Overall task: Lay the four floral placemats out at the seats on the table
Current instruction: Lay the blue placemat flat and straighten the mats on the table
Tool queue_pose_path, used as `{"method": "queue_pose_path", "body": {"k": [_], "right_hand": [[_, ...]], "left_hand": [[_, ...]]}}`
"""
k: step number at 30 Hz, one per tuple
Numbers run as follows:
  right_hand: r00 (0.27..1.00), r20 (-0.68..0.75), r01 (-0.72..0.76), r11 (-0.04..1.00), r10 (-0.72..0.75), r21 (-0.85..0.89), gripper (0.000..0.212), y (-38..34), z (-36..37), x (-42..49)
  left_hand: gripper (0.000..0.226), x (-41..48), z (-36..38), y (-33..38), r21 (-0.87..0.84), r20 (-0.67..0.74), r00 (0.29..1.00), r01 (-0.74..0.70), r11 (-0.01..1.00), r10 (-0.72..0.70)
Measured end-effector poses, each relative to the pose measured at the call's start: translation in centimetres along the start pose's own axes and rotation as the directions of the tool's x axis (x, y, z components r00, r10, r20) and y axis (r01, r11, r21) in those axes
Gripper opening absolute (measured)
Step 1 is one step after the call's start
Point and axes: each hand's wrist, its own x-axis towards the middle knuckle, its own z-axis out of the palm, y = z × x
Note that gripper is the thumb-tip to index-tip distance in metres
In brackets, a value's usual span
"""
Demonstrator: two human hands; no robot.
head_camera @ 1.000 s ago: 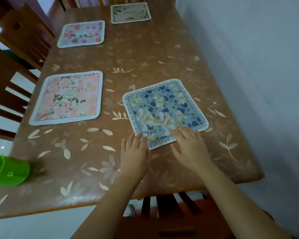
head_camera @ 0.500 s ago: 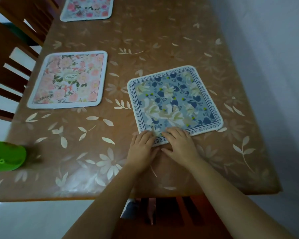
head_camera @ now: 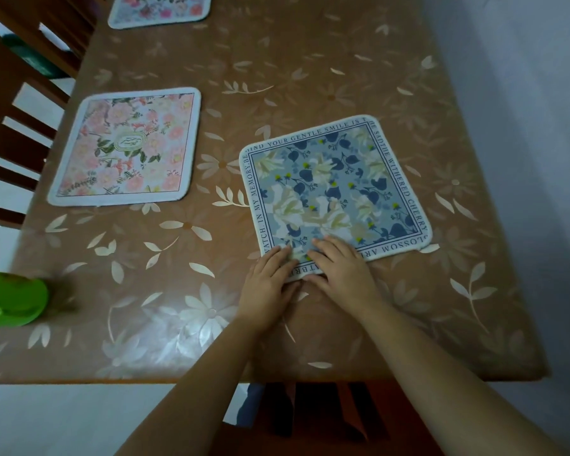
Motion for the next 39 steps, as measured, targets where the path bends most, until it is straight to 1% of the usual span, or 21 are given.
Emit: {"method": "queue_pose_path", "body": {"k": [3,5,7,11,13,16,19,21,23,25,28,31,34,36,39], "right_hand": [[1.0,-0.003,-0.006,0.999,0.007,0.042,0.039,-0.1,0.0,0.0],[0.999,0.006,-0.046,0.992,0.046,0.12,0.036,-0.2,-0.1,0.0],[0.996,0.018,-0.093,0.974,0.092,0.204,0.033,-0.3,-0.2,0.0],[0.997,0.013,-0.078,0.962,0.077,0.261,0.022,-1.3,-0.3,0.0],[0.997,-0.013,-0.073,0.958,0.08,0.277,0.017,-2.1,-0.2,0.1],[0.985,-0.028,-0.151,0.933,0.17,0.326,0.011,-2.7,-0.2,0.2],[0.977,-0.007,-0.197,0.909,0.214,0.367,0.009,-2.7,-0.6,-0.2],[0.973,-0.008,-0.211,0.899,0.232,0.385,0.008,-2.6,-1.2,-0.7],[0.965,-0.018,-0.234,0.894,0.26,0.382,0.008,-2.2,-1.8,-1.2],[0.962,-0.023,-0.249,0.906,0.273,0.342,0.01,-1.7,-2.0,-1.9],[0.968,-0.011,-0.237,0.934,0.249,0.268,0.02,-1.6,-1.7,-2.5],[0.98,0.034,-0.199,0.948,0.197,0.247,0.033,-2.2,-0.8,-2.2],[0.988,0.032,-0.157,0.969,0.153,0.191,0.04,-2.9,0.4,-1.4],[0.988,0.009,-0.152,0.975,0.152,0.162,0.04,-3.1,1.0,-0.8],[0.988,-0.039,-0.139,0.969,0.15,0.202,0.034,-3.1,1.1,-0.2]], "left_hand": [[0.032,0.2,-0.2,0.0,-0.079,-0.053,0.999,0.003,0.997,-0.007],[0.029,0.3,-0.5,0.1,-0.161,-0.077,0.995,0.043,0.986,-0.056],[0.025,0.4,-0.7,0.3,-0.204,-0.092,0.991,0.074,0.976,-0.095],[0.018,0.6,-1.2,0.7,-0.277,-0.101,0.984,0.117,0.954,-0.15],[0.016,0.7,-1.6,1.0,-0.276,-0.101,0.981,0.132,0.952,-0.165],[0.012,0.8,-2.0,1.5,-0.259,-0.108,0.975,0.159,0.953,-0.192],[0.007,0.8,-2.3,1.6,-0.284,-0.121,0.959,0.213,0.935,-0.256],[0.011,0.7,-2.6,1.8,-0.257,-0.125,0.972,0.163,0.953,-0.2],[0.018,0.4,-2.6,2.1,-0.242,-0.133,0.983,0.091,0.966,-0.126],[0.022,-0.1,-2.3,2.1,-0.24,-0.123,0.989,0.053,0.969,-0.085],[0.024,-0.9,-1.9,1.6,-0.224,-0.086,0.992,0.067,0.972,-0.088],[0.026,-1.3,-1.7,1.1,-0.203,-0.087,0.991,0.081,0.976,-0.1],[0.029,-1.3,-1.6,0.6,-0.21,-0.089,0.989,0.097,0.973,-0.118],[0.03,-1.4,-1.4,0.2,-0.21,-0.088,0.989,0.095,0.973,-0.115],[0.028,-1.5,-1.1,-0.2,-0.215,-0.097,0.988,0.094,0.972,-0.117]]}}
